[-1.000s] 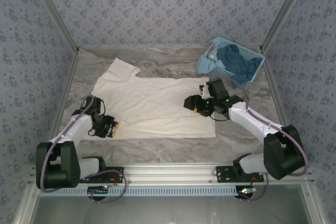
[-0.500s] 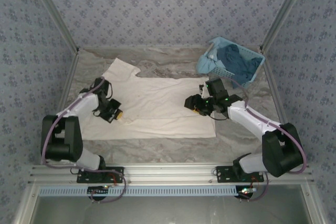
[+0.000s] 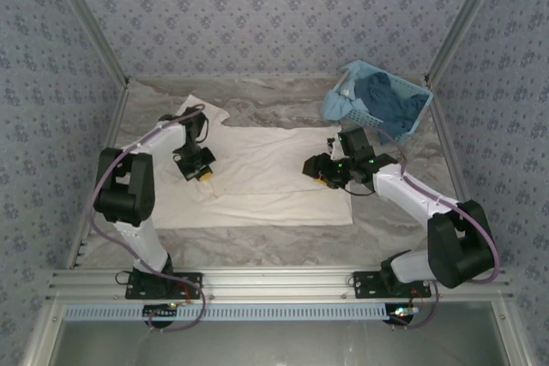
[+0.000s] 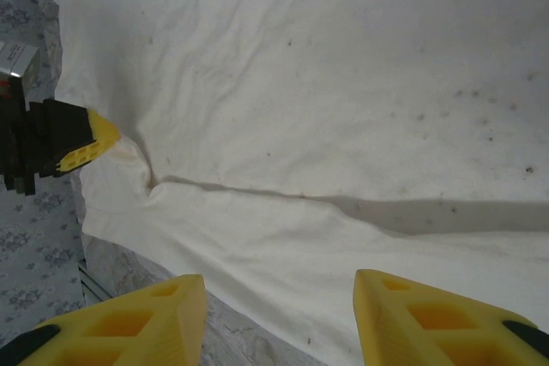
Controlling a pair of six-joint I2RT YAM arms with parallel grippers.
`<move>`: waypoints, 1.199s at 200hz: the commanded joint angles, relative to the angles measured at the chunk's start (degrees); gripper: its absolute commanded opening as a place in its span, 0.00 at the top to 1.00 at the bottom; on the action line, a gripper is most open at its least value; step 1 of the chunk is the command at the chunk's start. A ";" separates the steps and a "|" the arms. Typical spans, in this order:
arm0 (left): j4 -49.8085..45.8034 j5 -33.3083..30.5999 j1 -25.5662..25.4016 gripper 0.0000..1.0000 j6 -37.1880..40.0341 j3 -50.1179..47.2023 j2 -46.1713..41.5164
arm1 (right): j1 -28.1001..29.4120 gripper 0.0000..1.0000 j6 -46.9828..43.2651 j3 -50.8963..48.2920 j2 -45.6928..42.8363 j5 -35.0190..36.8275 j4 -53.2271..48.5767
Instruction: Fold and stack the t-shirts
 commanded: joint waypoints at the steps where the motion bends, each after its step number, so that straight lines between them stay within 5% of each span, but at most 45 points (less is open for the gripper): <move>1: -3.94 -4.35 -1.69 0.97 6.56 3.89 1.87 | -0.33 0.49 0.45 0.68 0.77 -1.46 -1.71; 25: -3.98 -9.41 -3.26 0.61 9.31 5.62 0.19 | -0.42 0.49 0.30 0.67 0.85 -1.50 -1.79; 44: -4.55 -12.78 -2.45 0.49 7.97 4.27 -3.97 | -0.42 0.49 0.18 0.95 0.91 -1.51 -1.89; 105: 4.16 3.31 12.19 0.63 2.73 -12.74 -19.17 | -0.20 0.50 -0.20 0.48 0.60 -0.05 -1.85; 156: 10.68 10.04 12.35 0.79 -0.43 -15.89 -15.52 | -2.58 0.66 0.85 -3.17 -1.51 9.60 -9.35; 214: 11.97 7.86 10.23 0.82 -0.59 -14.22 -6.60 | -8.39 0.74 2.01 -7.23 2.41 13.43 -9.22; 240: 10.60 3.58 11.16 0.71 1.31 -13.54 -5.47 | -10.03 0.77 3.15 -6.80 7.35 15.31 -9.86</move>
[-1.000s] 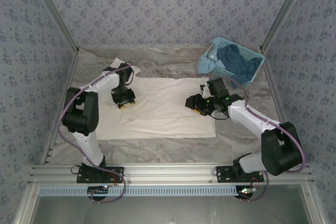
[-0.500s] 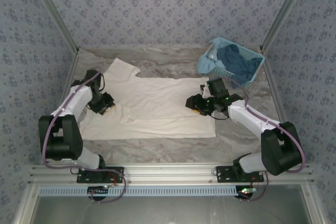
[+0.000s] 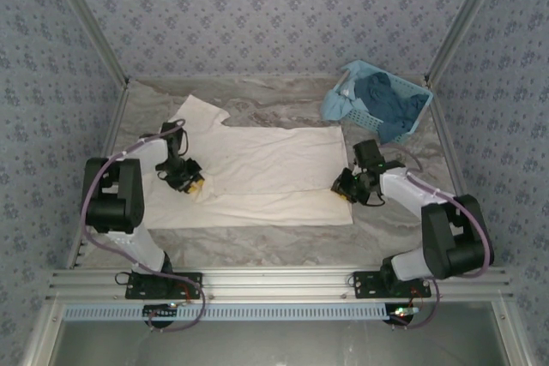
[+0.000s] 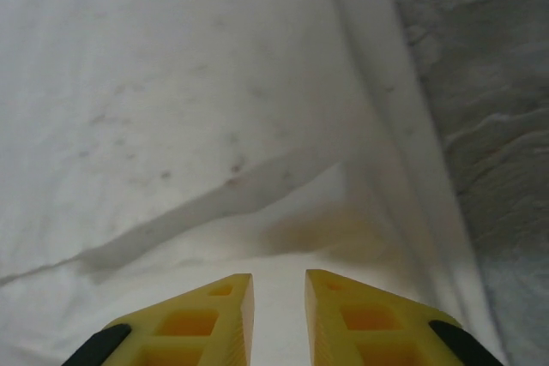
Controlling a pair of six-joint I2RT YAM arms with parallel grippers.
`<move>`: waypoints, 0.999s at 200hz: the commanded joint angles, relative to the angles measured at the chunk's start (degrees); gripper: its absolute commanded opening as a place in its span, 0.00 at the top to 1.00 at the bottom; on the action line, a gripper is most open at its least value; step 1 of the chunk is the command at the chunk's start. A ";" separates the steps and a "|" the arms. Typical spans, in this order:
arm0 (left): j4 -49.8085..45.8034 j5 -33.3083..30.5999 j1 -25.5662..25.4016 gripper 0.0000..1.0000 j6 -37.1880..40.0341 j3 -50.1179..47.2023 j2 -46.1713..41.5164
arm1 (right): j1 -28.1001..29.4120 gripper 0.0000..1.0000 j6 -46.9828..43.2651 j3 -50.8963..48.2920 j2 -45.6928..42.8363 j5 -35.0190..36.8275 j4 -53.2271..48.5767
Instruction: Fold and stack the t-shirts
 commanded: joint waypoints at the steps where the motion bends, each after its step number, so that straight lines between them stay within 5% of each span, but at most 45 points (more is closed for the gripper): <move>1: -1.50 -4.51 1.10 0.71 1.51 1.70 0.50 | -1.27 0.77 1.45 -0.04 3.78 3.65 -2.04; 38: -6.86 -11.50 2.51 0.54 2.36 2.85 -3.90 | -1.48 0.77 0.43 0.97 1.79 8.49 -5.49; 63: -6.42 -10.35 3.15 0.50 2.26 2.16 -10.47 | 1.12 0.76 -1.47 3.77 -1.65 11.28 -9.09; 95: -6.94 -8.22 5.54 0.58 1.39 0.79 -13.00 | 6.70 0.69 -2.14 6.02 -3.78 12.44 -9.82; 130: -5.11 -5.14 6.70 0.70 -0.48 -2.01 -9.31 | 9.93 0.68 -2.75 5.72 -0.12 5.50 -4.19; 200: -4.83 -9.83 10.56 0.71 -2.48 -10.00 -8.42 | 13.08 0.67 -2.69 7.08 11.71 -1.87 -11.43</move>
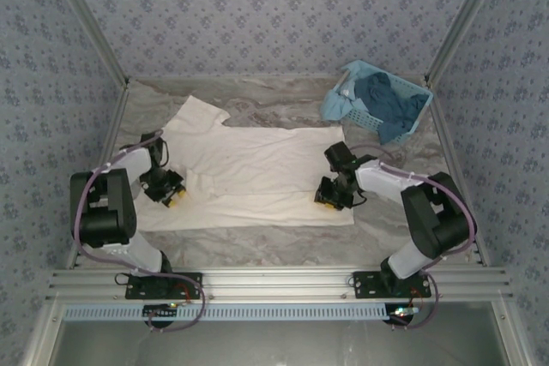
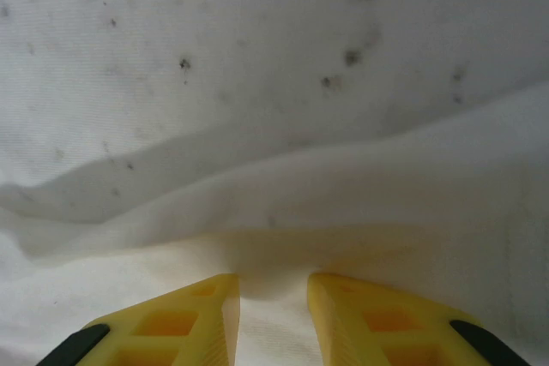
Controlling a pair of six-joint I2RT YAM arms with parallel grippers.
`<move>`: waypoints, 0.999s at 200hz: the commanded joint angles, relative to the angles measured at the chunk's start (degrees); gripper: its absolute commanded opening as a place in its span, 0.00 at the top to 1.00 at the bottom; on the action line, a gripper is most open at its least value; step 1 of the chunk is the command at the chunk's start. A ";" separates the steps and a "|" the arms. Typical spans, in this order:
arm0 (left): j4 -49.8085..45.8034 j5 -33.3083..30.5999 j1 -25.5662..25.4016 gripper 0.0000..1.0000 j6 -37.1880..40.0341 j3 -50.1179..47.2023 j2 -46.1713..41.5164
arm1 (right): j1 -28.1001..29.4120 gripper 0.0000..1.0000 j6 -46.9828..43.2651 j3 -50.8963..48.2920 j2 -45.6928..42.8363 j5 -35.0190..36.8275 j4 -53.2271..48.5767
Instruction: Fold and stack the t-shirts
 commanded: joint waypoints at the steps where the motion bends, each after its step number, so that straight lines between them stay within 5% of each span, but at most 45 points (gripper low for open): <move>1: -1.52 -3.24 1.94 0.71 -0.72 -3.17 -1.82 | 1.12 0.67 -0.72 0.46 3.29 -4.02 -5.74; 57: -3.69 -4.64 6.67 0.71 2.04 -6.91 -7.64 | 2.67 0.65 0.65 0.26 3.36 -8.45 -9.47; 102: -5.46 -6.01 3.88 0.64 1.29 7.34 -10.01 | 2.81 0.56 2.34 5.55 -7.61 2.68 -9.56; 160: -0.42 -2.74 0.07 0.56 2.11 34.57 10.46 | -3.84 0.55 -4.96 16.10 -1.17 15.34 1.77; 200: 2.98 -4.65 -0.01 0.58 4.42 50.81 25.79 | -6.62 0.55 -9.46 22.65 5.24 16.07 7.55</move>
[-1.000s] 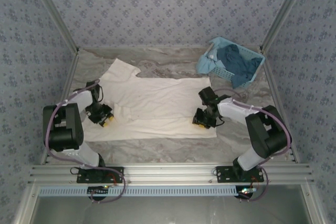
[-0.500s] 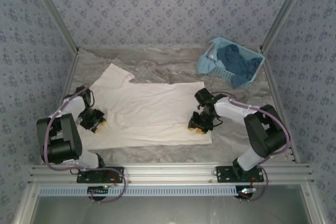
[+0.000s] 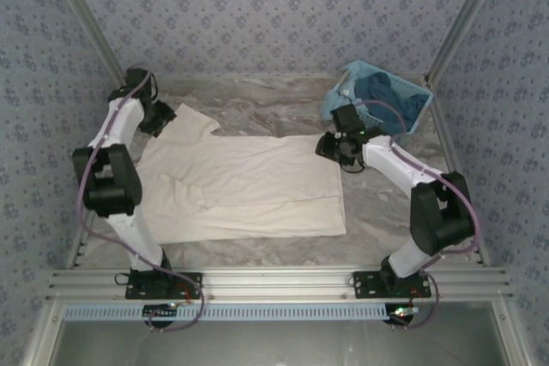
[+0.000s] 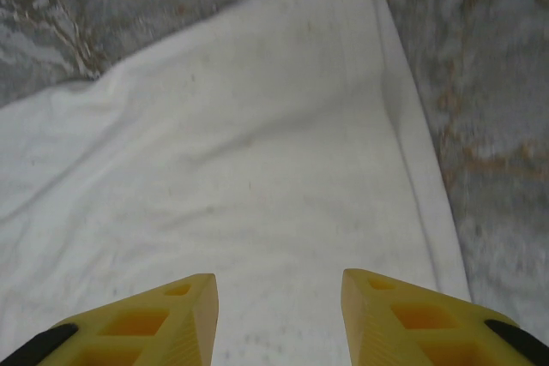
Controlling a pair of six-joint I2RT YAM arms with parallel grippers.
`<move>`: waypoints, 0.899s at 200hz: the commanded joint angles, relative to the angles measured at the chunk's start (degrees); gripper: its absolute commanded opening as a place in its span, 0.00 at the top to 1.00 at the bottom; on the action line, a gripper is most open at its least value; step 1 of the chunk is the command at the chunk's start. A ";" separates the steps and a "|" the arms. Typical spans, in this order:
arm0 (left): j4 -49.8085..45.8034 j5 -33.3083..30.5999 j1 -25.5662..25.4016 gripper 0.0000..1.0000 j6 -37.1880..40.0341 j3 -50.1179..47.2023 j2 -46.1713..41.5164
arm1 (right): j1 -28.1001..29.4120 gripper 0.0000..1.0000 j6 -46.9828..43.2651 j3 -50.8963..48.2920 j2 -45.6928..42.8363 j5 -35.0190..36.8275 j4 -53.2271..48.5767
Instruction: Fold and stack the t-shirts
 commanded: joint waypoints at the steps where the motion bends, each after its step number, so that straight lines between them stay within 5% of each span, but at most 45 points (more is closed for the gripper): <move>1: 1.65 -1.22 0.20 0.58 2.43 7.91 7.32 | -1.52 0.55 -4.43 4.84 3.52 2.87 3.58; 99: -7.11 -4.78 -1.61 0.52 7.28 47.78 38.63 | -4.49 0.54 -4.30 4.95 3.25 -1.29 5.26; 150: -10.02 -4.46 -3.68 0.48 8.22 53.24 44.06 | -5.40 0.54 -4.21 3.70 1.51 -2.94 5.15; 180: -17.03 -10.48 -5.75 0.49 8.40 54.32 45.21 | -5.87 0.54 -3.70 3.70 2.08 -4.26 5.61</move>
